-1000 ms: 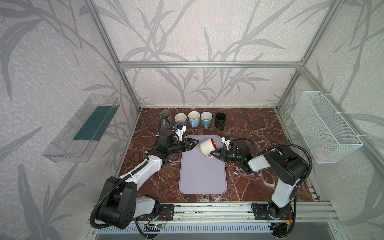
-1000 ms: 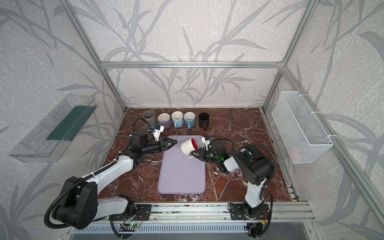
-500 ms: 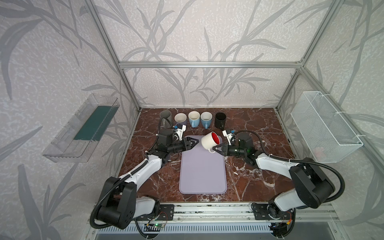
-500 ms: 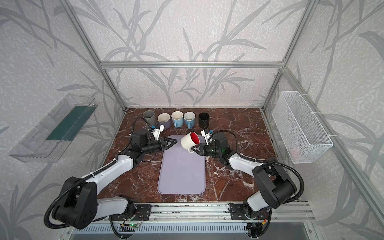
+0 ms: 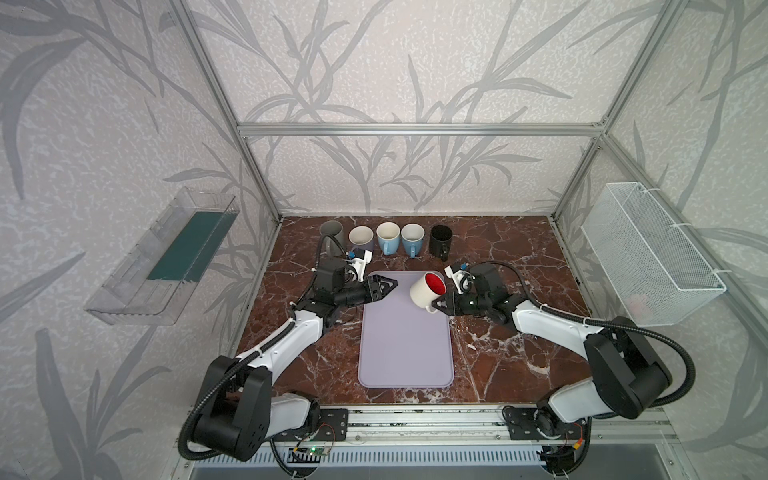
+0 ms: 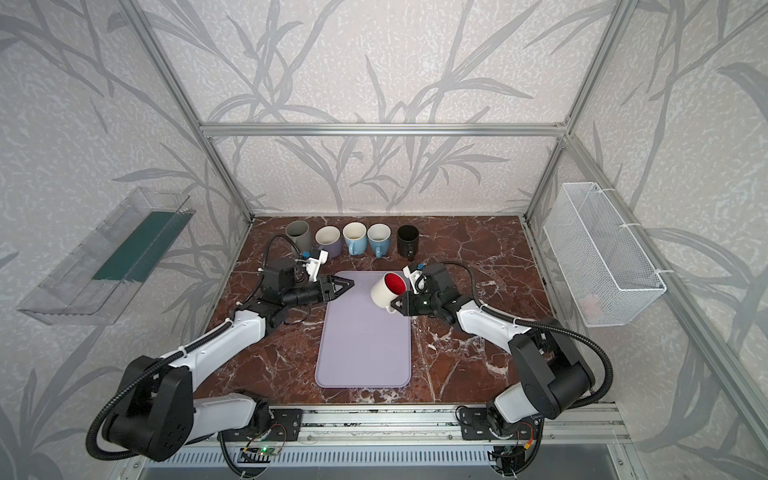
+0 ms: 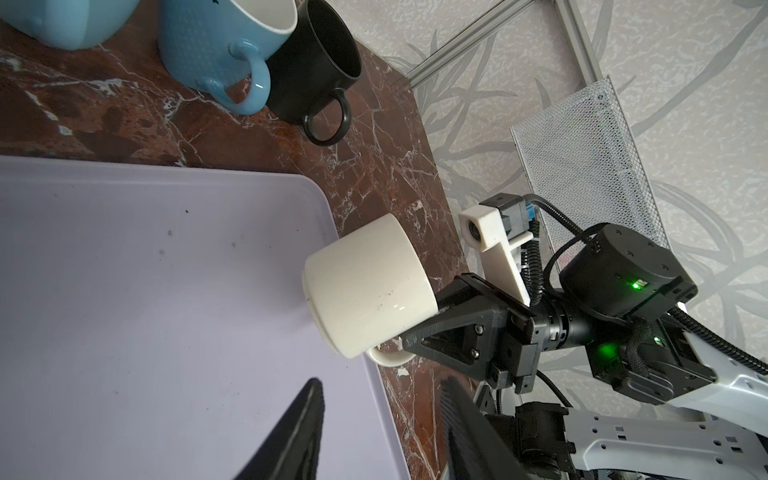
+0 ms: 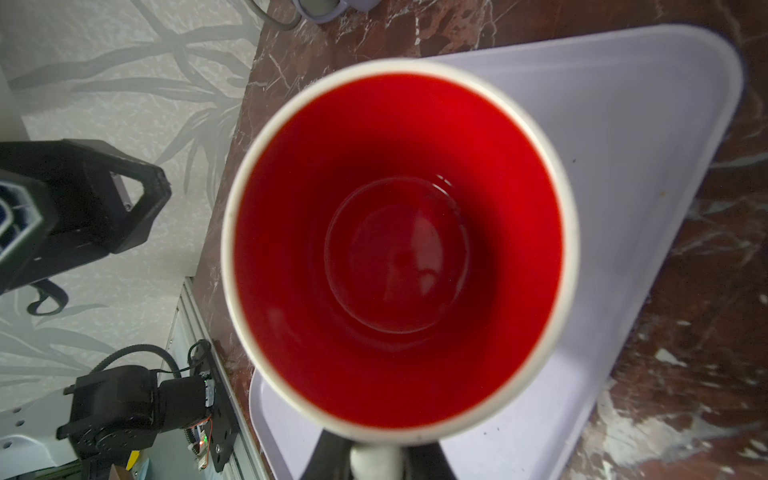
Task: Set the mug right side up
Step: 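Release the white mug from the left gripper and carry it upright with the right gripper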
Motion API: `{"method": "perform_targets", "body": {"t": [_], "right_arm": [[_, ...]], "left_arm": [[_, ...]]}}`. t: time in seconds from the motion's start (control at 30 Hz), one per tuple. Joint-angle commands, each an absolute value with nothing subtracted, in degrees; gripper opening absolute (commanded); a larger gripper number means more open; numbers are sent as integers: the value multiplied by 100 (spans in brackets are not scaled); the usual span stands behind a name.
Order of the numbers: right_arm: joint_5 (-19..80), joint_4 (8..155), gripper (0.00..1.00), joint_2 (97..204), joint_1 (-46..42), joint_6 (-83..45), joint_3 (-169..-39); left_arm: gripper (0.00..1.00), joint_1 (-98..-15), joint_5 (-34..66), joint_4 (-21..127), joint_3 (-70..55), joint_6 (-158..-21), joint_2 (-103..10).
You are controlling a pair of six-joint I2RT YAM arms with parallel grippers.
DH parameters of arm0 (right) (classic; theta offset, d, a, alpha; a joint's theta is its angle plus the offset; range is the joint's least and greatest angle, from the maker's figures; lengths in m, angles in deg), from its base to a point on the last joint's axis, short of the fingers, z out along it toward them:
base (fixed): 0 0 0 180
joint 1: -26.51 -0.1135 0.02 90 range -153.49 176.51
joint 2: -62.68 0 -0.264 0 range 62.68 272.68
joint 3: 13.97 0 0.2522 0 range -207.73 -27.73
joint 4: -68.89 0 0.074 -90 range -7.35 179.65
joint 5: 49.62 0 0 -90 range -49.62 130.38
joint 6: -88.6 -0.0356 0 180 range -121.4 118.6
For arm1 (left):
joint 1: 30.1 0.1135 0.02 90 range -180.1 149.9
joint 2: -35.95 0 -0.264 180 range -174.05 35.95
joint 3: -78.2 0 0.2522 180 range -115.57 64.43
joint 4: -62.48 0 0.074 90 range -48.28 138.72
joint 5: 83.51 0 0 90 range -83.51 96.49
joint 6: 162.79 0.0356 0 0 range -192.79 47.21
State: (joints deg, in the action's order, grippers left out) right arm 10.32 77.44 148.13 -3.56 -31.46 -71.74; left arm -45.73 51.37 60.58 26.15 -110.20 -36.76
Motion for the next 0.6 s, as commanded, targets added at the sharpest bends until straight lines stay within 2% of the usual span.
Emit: {"method": "perform_targets", "body": {"t": [0.0, 0.57], "right_arm": [[1281, 8044, 0, 14486, -346, -2598, -7581], [2720, 9162, 0, 14380, -226, -1805, -8092]], "left_arm": [[48, -4574, 5094, 6013, 2475, -10899, -3511], [48, -4578, 5145, 6151, 2559, -10975, -3453]]}}
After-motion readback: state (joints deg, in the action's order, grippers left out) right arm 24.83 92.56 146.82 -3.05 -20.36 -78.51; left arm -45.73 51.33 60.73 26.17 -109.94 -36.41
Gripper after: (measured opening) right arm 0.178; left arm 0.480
